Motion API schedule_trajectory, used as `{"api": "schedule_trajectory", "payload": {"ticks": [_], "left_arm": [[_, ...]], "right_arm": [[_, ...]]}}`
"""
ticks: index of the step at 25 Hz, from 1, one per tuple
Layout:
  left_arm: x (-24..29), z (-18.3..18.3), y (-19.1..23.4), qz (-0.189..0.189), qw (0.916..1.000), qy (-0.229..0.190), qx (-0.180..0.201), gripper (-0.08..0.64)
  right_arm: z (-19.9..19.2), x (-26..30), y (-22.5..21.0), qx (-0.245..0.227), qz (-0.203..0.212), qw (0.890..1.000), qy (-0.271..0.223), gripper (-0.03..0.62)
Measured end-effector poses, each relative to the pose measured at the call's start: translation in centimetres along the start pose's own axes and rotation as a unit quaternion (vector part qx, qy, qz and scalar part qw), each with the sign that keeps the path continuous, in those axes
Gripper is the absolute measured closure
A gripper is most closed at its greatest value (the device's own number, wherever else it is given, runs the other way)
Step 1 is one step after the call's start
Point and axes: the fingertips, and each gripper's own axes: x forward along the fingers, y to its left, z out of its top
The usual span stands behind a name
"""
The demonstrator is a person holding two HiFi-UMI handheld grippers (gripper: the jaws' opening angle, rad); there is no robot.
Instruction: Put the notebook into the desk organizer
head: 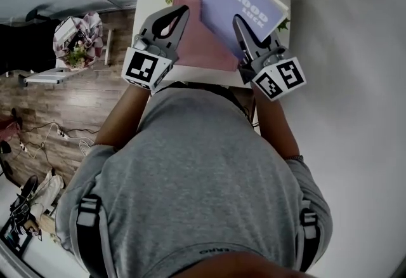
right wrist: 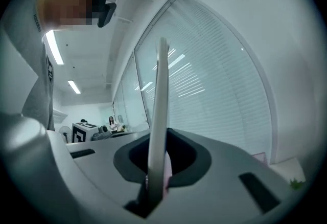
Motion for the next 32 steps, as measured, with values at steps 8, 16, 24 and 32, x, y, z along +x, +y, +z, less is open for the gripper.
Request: {"api": "schedule_trajectory", "payload": {"ticks": [8, 16, 24, 32], "left_arm": [[-0.9, 0.3, 1.7, 0.074, 0.9971, 0.007, 0.02, 0.54], [-1.6, 0.6, 1.3, 0.117, 0.9927, 0.014, 0.024, 0.54], [-3.1, -0.1, 3.0, 0.148, 0.9888, 0.015, 0.013, 0.54], [-3.1, -0.8, 2.0, 0.148, 0.9884, 0.028, 0.021, 0.54]], "right_arm": [[-1.5, 2.6, -1.3, 0.15, 0.068, 0.986, 0.035, 0.551], [-3.2, 3.7, -1.8, 0.261, 0.103, 0.956, 0.082, 0.551], [-5.2, 6.7, -1.0, 0.333, 0.117, 0.929, 0.114, 0.551], [-7.1, 6.9, -1.2, 0.401, 0.121, 0.898, 0.133, 0.551]]}}
